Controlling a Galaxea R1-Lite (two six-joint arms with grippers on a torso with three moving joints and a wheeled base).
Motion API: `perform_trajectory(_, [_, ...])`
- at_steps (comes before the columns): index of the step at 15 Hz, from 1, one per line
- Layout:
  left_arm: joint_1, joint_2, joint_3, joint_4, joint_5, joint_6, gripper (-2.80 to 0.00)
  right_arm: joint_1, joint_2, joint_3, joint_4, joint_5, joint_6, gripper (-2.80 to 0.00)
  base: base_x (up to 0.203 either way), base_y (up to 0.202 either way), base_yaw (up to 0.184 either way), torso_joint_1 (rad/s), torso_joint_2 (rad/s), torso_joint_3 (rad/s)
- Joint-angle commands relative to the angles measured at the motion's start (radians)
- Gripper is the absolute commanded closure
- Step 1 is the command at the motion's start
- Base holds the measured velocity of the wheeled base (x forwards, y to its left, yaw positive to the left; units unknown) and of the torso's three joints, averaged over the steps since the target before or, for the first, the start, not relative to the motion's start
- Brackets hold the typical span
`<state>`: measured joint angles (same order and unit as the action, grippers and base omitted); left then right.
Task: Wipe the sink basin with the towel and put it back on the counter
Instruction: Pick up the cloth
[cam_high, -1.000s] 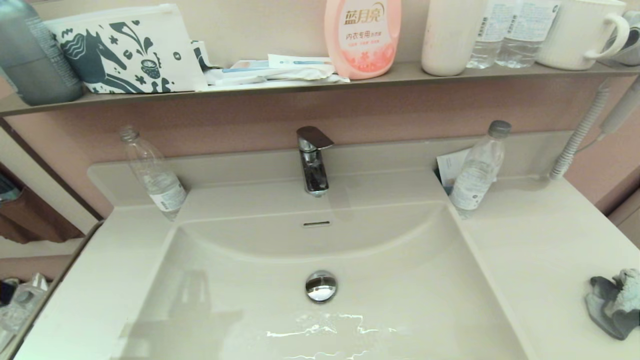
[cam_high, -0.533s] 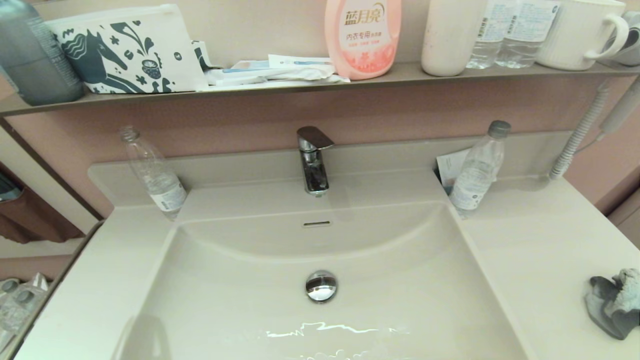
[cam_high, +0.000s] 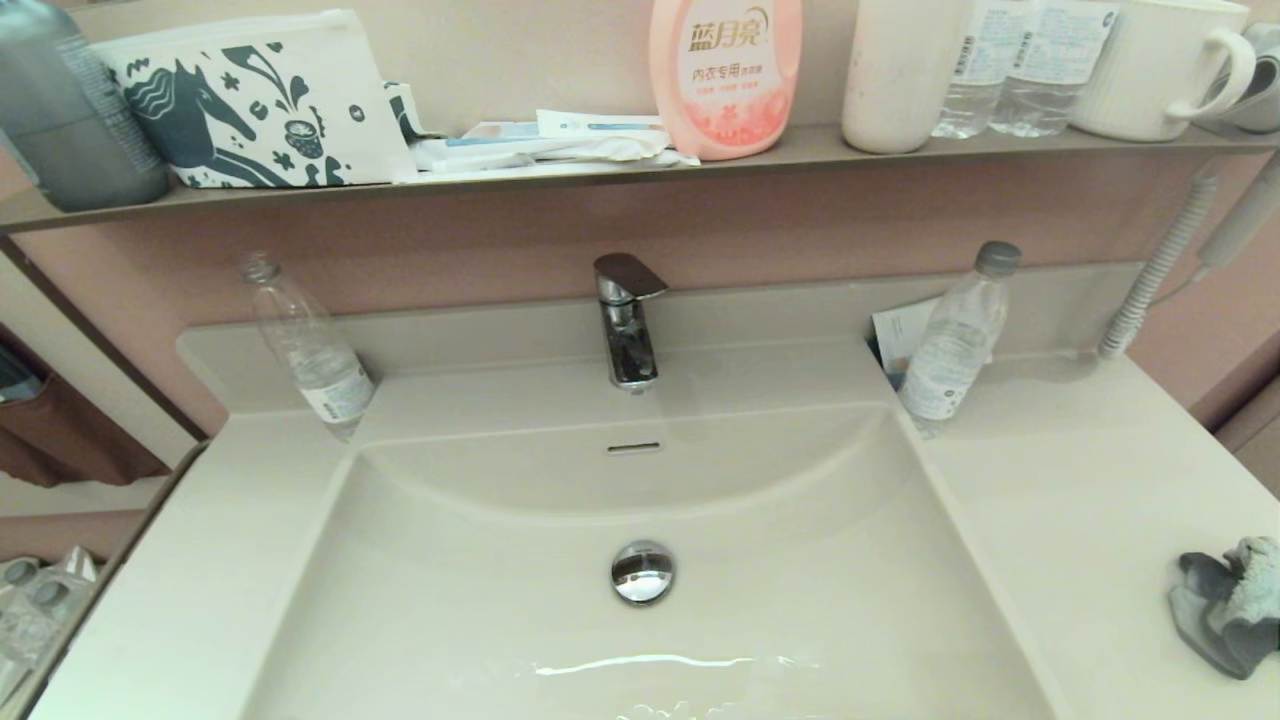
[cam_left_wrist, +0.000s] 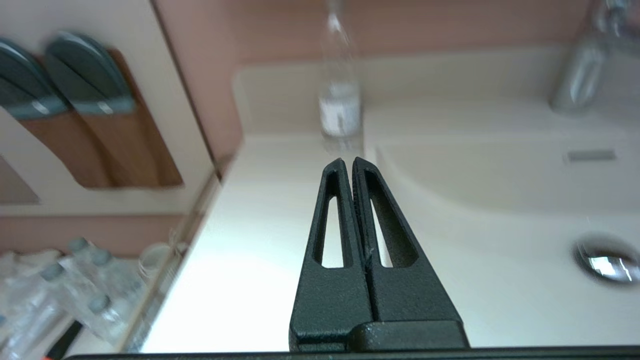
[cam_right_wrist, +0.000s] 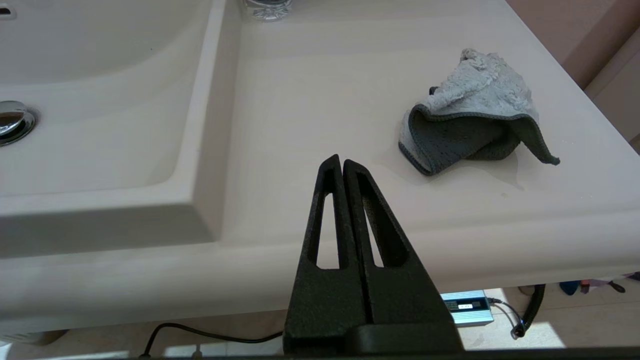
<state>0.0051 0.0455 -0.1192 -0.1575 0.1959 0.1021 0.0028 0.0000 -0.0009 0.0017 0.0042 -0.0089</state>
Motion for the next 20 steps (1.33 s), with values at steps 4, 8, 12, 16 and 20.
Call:
perform_trajectory(4, [-0.001,-0.042,0.056,0.063,-0.065,-0.015,0.00,0.000,0.002,-0.001,0.000,0.000,0.000,0.00,0.000,0.000,0.000,0.000,0.00,0.000])
perform_trajectory(8, [-0.001,-0.042,0.110,0.061,-0.102,-0.017,0.00,0.000,0.002,-0.001,0.000,0.000,0.000,0.00,0.000,0.000,0.000,0.000,0.00,0.000])
perform_trajectory(12, [-0.002,-0.042,0.119,0.082,-0.171,-0.051,0.00,0.000,0.002,-0.001,0.000,0.000,0.000,0.00,0.000,0.000,0.000,0.000,0.00,0.000])
perform_trajectory(16, [-0.001,-0.042,0.116,0.161,-0.180,-0.115,0.00,0.000,0.002,-0.001,0.000,0.000,0.000,0.00,0.000,0.000,0.000,0.000,0.00,0.000])
perform_trajectory(20, [-0.001,-0.042,0.118,0.156,-0.181,-0.116,0.00,0.000,0.002,-0.001,0.000,0.000,0.000,0.00,0.000,0.000,0.000,0.000,0.00,0.000])
